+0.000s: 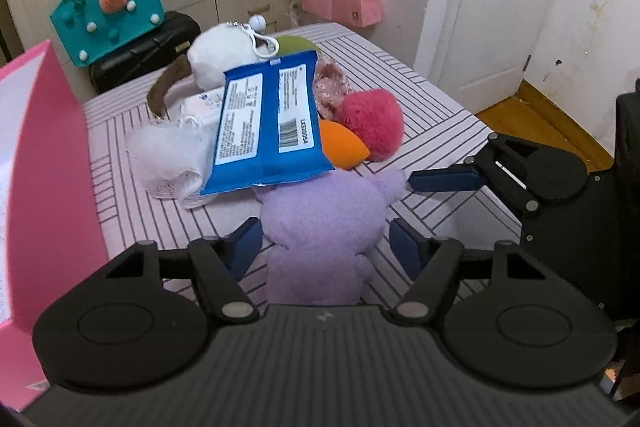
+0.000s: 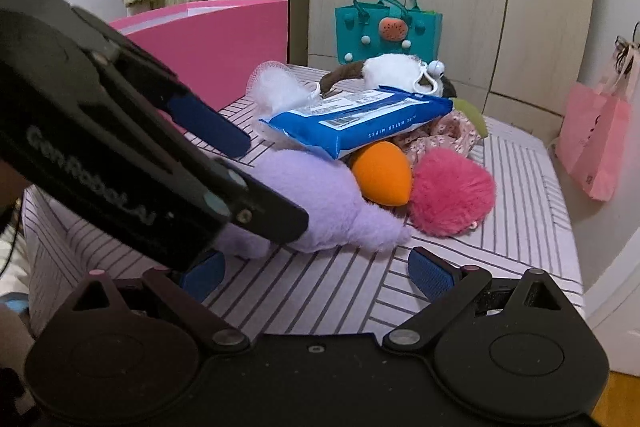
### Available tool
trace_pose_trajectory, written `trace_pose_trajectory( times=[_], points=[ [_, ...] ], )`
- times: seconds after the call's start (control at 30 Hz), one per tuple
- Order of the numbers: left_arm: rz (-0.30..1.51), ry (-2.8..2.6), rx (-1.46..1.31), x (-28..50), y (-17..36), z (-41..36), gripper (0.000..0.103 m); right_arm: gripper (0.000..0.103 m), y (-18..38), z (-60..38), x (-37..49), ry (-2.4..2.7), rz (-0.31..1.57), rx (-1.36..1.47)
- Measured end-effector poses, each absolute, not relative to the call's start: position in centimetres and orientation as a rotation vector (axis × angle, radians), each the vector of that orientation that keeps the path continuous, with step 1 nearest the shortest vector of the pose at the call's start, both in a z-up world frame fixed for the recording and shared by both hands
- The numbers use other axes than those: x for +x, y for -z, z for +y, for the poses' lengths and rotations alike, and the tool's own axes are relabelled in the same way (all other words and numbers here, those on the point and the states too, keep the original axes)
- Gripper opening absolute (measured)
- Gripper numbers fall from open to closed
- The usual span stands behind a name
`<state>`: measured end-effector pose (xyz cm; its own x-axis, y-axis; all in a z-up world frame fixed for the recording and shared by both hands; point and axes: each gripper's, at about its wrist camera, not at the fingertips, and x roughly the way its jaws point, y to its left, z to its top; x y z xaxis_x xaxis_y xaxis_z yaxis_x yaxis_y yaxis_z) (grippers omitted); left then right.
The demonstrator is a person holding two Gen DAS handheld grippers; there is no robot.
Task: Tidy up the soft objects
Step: 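Reach the left tool to the lilac plush bunny and close on it, then lift the lilac bunny with the left tool and carry it over the pink box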
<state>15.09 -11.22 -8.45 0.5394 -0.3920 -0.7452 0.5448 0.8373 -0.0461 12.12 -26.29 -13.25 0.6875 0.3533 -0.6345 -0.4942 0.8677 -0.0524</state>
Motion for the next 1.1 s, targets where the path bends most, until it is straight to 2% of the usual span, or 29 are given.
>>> trace_pose_trajectory(
  times=[0.13, 0.33, 0.53, 0.7, 0.87, 0.93, 1.1],
  points=[
    [0.869, 0.570, 0.168, 15.6, 9.2, -11.1, 0.061, 0.100, 13.4, -26.2, 12.7, -0.506, 0.670, -0.212],
    [0.874, 0.559, 0.168, 15.6, 9.6, -10.9, 0.060, 0.098, 13.6, -25.6, 13.2, -0.543, 0.662, -0.206],
    [0.881, 0.568, 0.164, 15.5, 9.6, -10.4, 0.058, 0.082, 13.8, -25.1, 12.4, -0.561, 0.612, -0.172],
    [0.922, 0.601, 0.130, 15.4, 9.4, -10.1, 0.053, 0.079, 14.1, -24.5, 11.7, -0.557, 0.578, -0.150],
    [0.957, 0.576, 0.112, 15.5, 9.5, -10.0, 0.047, 0.071, 14.0, -23.7, 11.4, -0.566, 0.574, -0.132],
    [0.968, 0.563, 0.112, 15.5, 9.3, -9.8, 0.042, 0.063, 13.8, -23.7, 11.3, -0.577, 0.588, -0.117],
    [1.006, 0.563, 0.098, 15.2, 8.6, -9.2, 0.041, 0.059, 13.1, -23.8, 11.0, -0.603, 0.633, -0.070]
  ],
)
